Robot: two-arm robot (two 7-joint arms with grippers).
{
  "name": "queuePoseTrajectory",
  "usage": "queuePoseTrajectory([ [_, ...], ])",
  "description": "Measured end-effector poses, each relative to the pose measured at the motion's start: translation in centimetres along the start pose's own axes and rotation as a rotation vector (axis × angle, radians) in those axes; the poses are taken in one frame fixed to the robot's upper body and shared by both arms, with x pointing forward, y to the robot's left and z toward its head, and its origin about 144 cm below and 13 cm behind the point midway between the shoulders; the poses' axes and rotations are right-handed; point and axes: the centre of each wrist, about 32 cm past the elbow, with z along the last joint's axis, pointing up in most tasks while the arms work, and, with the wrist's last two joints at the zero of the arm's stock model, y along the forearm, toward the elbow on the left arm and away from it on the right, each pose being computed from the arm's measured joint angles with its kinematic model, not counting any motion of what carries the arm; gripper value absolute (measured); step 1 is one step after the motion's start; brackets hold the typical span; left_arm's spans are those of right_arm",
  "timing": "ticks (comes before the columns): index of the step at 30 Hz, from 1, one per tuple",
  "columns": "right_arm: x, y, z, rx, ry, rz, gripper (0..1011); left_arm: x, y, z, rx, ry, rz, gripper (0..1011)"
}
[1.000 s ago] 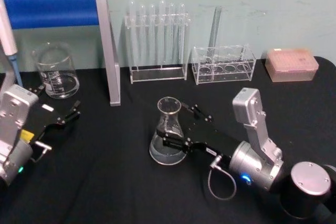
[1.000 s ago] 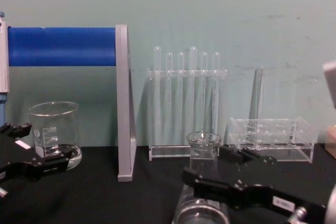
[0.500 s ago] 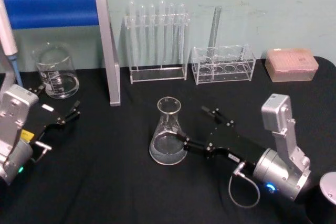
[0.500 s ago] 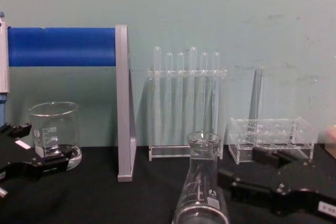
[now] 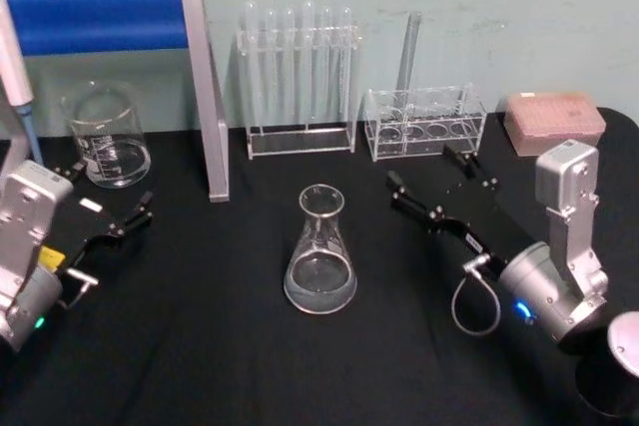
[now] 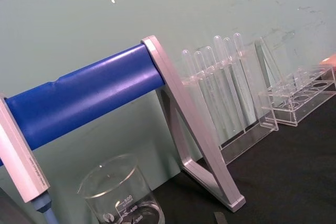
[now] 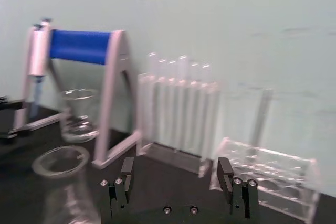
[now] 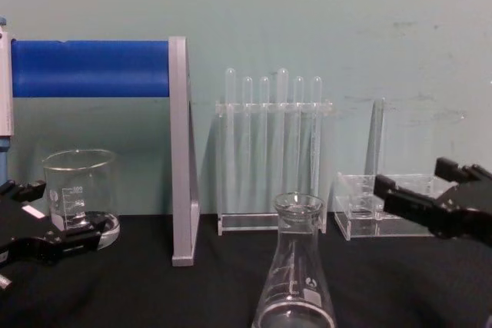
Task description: Grasp the erlenmeyer flask with one hand, shake it three times, then place it back.
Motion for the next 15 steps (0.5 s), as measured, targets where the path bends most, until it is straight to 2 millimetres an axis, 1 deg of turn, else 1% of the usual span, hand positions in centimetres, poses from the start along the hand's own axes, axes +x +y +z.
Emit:
queuePoseTrajectory([
  [6, -0.5, 1.3, -0.9, 0.019, -0.039, -0.089, 1000, 0.0, 0.0, 0.0, 0.000, 0.000, 0.000, 1001],
  [10, -0.9, 2.5, -1.9, 0.003, -0.064, -0.131, 1000, 0.0, 0.0, 0.0, 0.000, 0.000, 0.000, 1001],
  [15, -1.2, 3.5, -3.0, -0.033, -0.082, -0.171, 1000, 0.0, 0.0, 0.0, 0.000, 0.000, 0.000, 1001],
])
